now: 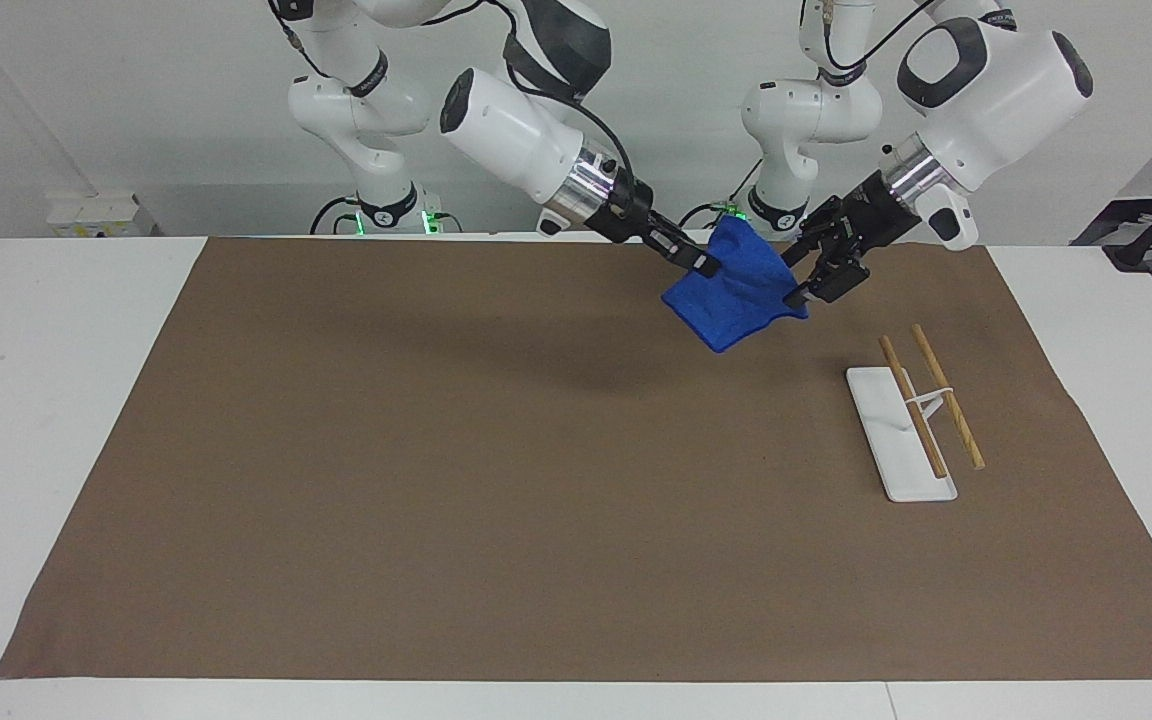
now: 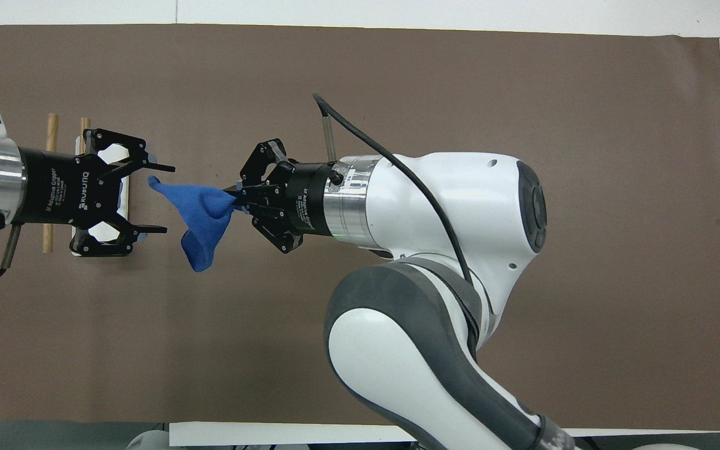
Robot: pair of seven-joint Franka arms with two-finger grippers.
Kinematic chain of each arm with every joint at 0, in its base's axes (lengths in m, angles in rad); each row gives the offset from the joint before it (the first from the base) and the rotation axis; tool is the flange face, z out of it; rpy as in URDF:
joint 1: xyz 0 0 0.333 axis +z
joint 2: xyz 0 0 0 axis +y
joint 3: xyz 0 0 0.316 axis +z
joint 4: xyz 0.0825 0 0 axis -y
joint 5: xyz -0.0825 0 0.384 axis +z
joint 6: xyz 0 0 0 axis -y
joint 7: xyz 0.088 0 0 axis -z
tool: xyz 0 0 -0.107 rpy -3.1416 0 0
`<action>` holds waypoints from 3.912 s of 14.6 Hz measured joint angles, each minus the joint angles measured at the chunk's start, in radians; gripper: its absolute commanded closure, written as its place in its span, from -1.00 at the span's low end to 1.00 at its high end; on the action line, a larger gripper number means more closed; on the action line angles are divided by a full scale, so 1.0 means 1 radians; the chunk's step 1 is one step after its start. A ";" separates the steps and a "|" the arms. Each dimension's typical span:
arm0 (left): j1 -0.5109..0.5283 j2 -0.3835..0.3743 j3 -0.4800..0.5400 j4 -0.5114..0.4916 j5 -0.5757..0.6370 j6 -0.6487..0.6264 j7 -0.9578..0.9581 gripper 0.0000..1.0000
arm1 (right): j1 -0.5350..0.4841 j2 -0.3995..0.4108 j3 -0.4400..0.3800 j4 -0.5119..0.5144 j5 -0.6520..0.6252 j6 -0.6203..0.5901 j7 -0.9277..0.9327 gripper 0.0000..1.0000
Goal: Right arm passes towel to left arm to hang
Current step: 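Close the left gripper on the towel held by the right gripper, then open the right gripper and withdraw it while the left gripper holds towel, then lower the towel over the wooden dowels with the left gripper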
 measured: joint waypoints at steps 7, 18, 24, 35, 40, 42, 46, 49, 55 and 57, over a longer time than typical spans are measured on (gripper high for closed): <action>0.000 0.000 0.000 -0.002 0.000 0.021 0.000 0.32 | -0.001 0.003 0.003 0.000 0.000 0.001 0.000 1.00; 0.000 0.000 -0.001 -0.002 0.000 0.020 0.000 1.00 | -0.001 0.003 0.003 0.000 0.000 0.001 0.000 1.00; 0.000 0.000 0.000 0.000 0.000 0.027 0.002 0.99 | -0.001 0.003 0.003 0.000 0.000 0.001 0.000 -1.00; 0.001 0.028 0.012 0.056 -0.068 0.123 0.451 1.00 | -0.009 0.003 -0.003 -0.012 -0.154 -0.002 -0.152 -1.00; 0.008 0.032 0.024 0.054 -0.100 0.173 0.525 0.98 | -0.032 -0.007 -0.089 -0.052 -0.436 -0.169 -0.419 -1.00; 0.016 0.033 0.025 0.041 -0.101 0.173 0.479 0.98 | -0.033 -0.033 -0.190 -0.052 -0.520 -0.331 -0.606 -1.00; 0.058 0.018 0.029 -0.030 -0.101 0.207 0.390 0.99 | -0.001 -0.094 -0.469 -0.051 -0.622 -0.593 -0.957 -1.00; 0.091 -0.015 0.030 -0.128 -0.102 0.305 0.371 0.99 | 0.053 -0.142 -0.658 -0.048 -0.769 -0.677 -1.095 -1.00; 0.128 -0.023 0.030 -0.208 -0.104 0.441 0.218 0.99 | 0.065 -0.197 -0.851 0.049 -0.795 -0.824 -1.268 -1.00; 0.166 -0.023 0.031 -0.222 -0.104 0.456 0.221 0.99 | 0.065 -0.202 -0.870 0.069 -0.816 -0.851 -1.277 -1.00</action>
